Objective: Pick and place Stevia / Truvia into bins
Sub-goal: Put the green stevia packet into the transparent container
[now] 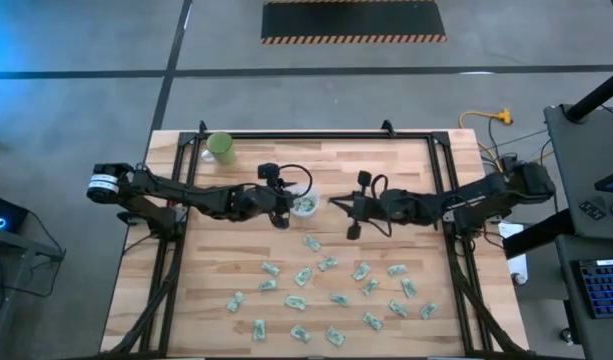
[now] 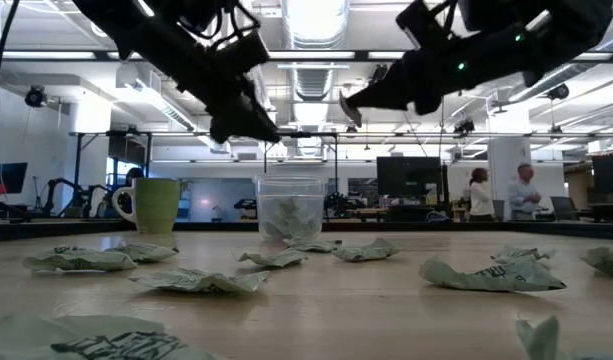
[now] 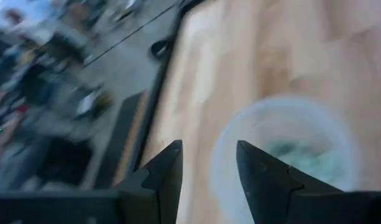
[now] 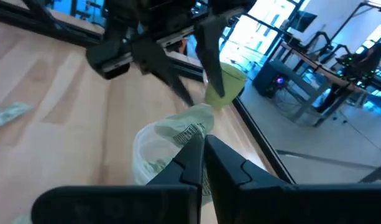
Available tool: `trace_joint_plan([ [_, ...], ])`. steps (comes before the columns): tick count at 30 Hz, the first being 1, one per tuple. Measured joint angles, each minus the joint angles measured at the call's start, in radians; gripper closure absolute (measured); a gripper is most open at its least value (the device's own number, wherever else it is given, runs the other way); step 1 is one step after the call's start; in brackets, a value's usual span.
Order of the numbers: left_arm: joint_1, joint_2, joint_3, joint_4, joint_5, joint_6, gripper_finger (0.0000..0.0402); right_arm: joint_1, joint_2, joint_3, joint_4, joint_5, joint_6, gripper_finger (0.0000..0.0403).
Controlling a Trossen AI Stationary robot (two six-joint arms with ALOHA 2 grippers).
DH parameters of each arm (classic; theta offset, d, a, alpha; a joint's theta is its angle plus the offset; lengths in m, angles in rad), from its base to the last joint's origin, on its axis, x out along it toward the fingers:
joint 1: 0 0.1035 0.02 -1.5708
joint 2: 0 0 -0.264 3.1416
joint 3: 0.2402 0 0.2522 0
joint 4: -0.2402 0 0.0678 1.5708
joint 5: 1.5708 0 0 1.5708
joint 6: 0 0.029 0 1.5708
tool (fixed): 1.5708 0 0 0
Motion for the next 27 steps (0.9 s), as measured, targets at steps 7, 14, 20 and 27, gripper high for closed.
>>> trace_joint_plan([
  [7,-0.016,-0.007,0.001,-0.221,-0.169,-0.075,0.0267,-0.043,0.148,0.052,0.061,-0.003,-0.014,0.0394],
  [14,-0.036,-0.071,0.002,-0.309,-0.129,-0.171,0.0267,-0.056,0.283,0.175,0.056,-0.004,-0.085,0.0394],
  [20,-0.065,-0.179,-0.001,-0.518,0.121,-0.359,0.0267,-0.062,0.332,0.25,-0.006,-0.005,-0.13,0.0394],
  [27,-0.121,-0.26,-0.041,-0.567,0.448,-0.552,0.0267,-0.09,0.33,0.327,-0.185,-0.035,-0.098,0.0391],
])
